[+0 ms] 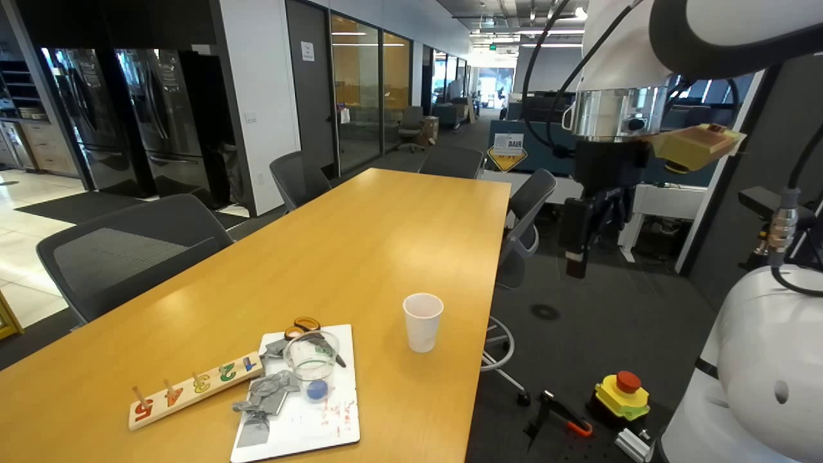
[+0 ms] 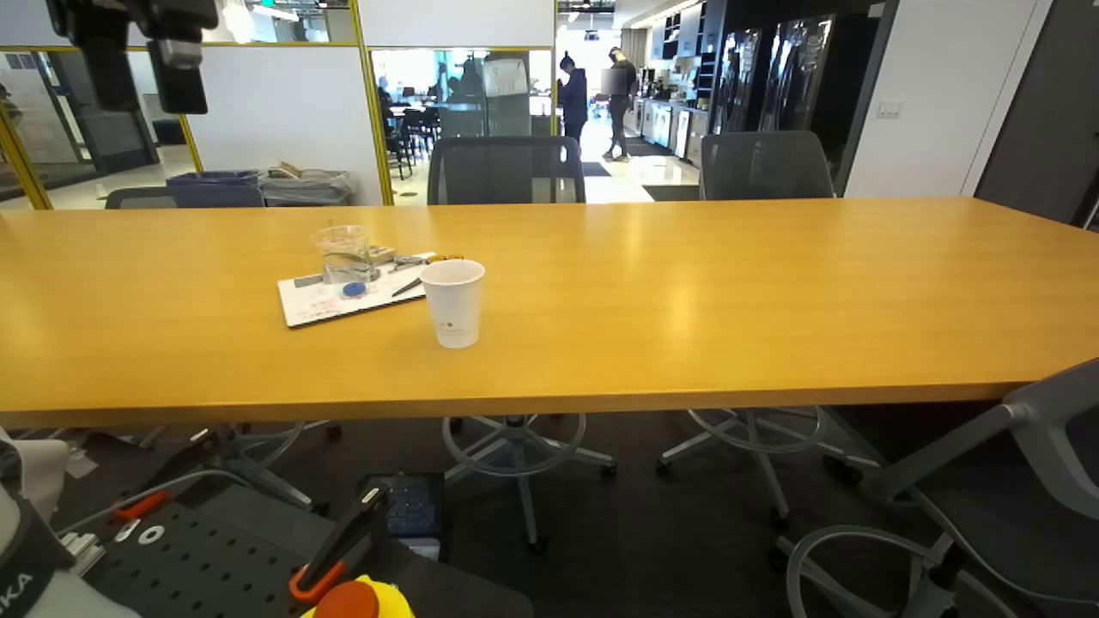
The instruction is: Pick up the orange tokens and put them in the white cup. Pick up the blue token and put it in the colourless cup.
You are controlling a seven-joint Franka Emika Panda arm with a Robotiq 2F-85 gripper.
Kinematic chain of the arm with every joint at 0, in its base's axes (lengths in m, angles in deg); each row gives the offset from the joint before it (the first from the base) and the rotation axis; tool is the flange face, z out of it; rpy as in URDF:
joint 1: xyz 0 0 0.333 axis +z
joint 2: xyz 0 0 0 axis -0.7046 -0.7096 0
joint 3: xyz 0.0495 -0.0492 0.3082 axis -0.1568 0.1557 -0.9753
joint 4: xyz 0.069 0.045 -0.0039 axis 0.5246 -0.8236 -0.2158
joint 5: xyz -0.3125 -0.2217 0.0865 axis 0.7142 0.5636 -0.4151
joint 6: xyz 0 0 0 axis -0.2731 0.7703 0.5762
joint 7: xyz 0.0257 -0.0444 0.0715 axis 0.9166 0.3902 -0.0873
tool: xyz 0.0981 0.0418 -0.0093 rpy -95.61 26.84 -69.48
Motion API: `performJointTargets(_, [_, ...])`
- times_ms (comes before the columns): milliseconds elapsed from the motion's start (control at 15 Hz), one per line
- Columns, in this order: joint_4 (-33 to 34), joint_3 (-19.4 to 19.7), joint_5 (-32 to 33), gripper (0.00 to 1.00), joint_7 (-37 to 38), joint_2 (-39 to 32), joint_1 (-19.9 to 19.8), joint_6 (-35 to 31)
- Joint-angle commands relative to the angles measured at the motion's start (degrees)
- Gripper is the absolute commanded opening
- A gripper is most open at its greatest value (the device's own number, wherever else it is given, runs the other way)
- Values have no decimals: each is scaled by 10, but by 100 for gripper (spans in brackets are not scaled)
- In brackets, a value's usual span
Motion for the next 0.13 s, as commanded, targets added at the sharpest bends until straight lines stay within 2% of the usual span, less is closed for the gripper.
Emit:
performJointTargets(0, [1, -6, -5, 100, -7, -1, -10, 0])
performJointTargets(67, [1, -6, -5, 100, -7, -1, -10, 0])
